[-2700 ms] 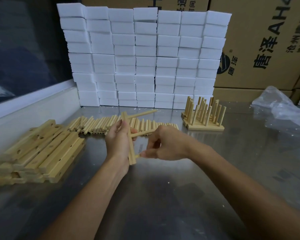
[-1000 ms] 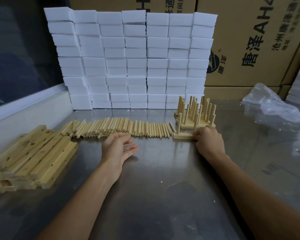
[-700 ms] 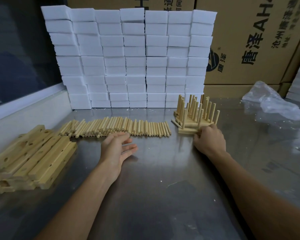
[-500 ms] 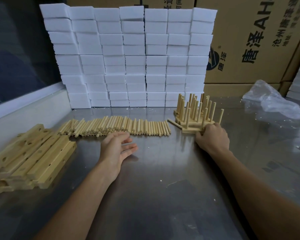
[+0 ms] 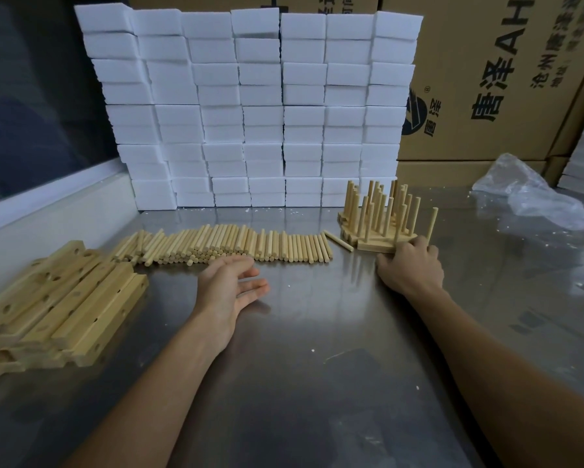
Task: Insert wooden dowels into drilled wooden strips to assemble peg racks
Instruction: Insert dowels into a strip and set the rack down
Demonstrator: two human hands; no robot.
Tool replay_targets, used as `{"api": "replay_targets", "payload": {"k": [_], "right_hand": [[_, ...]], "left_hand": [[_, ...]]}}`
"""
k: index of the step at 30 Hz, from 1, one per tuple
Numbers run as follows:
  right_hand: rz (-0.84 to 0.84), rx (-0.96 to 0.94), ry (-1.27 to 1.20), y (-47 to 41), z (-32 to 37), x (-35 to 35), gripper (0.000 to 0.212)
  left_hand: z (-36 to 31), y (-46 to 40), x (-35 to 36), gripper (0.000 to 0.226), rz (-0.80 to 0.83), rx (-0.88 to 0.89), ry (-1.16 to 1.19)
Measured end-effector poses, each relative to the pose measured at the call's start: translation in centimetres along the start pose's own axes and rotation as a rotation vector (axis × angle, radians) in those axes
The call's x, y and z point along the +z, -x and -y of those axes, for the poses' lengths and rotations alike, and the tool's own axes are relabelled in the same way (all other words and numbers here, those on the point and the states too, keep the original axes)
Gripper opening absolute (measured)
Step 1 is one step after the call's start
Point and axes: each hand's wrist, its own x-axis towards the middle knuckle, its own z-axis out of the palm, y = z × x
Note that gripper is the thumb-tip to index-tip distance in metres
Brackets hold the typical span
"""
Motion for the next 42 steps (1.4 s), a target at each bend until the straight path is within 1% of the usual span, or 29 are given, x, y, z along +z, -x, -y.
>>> {"api": "replay_targets", "payload": {"k": [4, 8, 17, 20, 22, 23, 24, 28, 30, 32, 34, 35, 37, 39, 42], "right_hand": [[0.029, -0.039, 0.038, -0.1, 0.5, 0.1, 0.061], [0.03, -0.073, -0.04, -0.3, 0.7, 0.2, 0.059], [0.104, -0.102, -0.018, -0.5, 0.4, 0.5, 0.058], [0.071, -0.106, -0.007, -0.3, 0.6, 0.5, 0.051], [0.028, -0.141, -0.018, 0.0, 1.0, 0.4, 0.039], [0.015, -0.165, -0.041, 0.2, 1.3, 0.4, 0.032], [0.01, -0.194, -0.068, 0.4, 1.7, 0.4, 0.028], [0.028, -0.303, -0.133, 1.2, 3.1, 0.7, 0.024], [0.022, -0.324, -0.151, 1.4, 3.3, 0.8, 0.023], [0.004, -0.333, -0.154, 1.4, 3.2, 1.0, 0.022], [0.002, -0.344, -0.154, 1.3, 2.9, 1.3, 0.021], [0.003, -0.348, -0.154, 1.3, 2.8, 1.3, 0.021], [-0.002, -0.357, -0.151, 1.3, 2.8, 1.4, 0.021], [-0.01, -0.366, -0.148, 1.5, 3.0, 1.4, 0.02], [-0.02, -0.374, -0.148, 2.0, 3.0, 1.3, 0.02]], "left_hand": [[-0.1, 0.2, 0.1, 0.003, 0.001, -0.002, -0.011], [-0.2, 0.3, 0.2, 0.002, -0.01, -0.005, -0.016], [-0.5, 0.6, 0.3, 0.003, -0.026, -0.019, -0.021], [-0.5, 0.6, 0.3, 0.003, -0.033, -0.022, -0.021], [-0.5, 0.5, 0.2, 0.005, -0.039, -0.01, -0.039], [-0.5, 0.5, 0.2, 0.007, -0.046, 0.012, -0.085], [-0.5, 0.4, 0.1, 0.01, -0.068, 0.061, -0.193], [-1.1, -0.2, -1.3, 0.022, -0.257, 0.435, -0.861], [-1.6, -0.3, -2.3, 0.018, -0.378, 0.542, -1.085], [-2.0, -0.5, -3.2, 0.01, -0.484, 0.588, -1.227], [-2.4, -0.7, -3.7, 0.004, -0.556, 0.582, -1.302], [-2.5, -0.8, -3.9, 0.004, -0.586, 0.562, -1.337], [-2.9, -0.9, -4.4, 0.015, -0.643, 0.49, -1.431], [-3.1, -0.9, -5.1, 0.029, -0.69, 0.373, -1.516], [-2.9, -0.5, -5.5, 0.04, -0.696, 0.206, -1.628]]}}
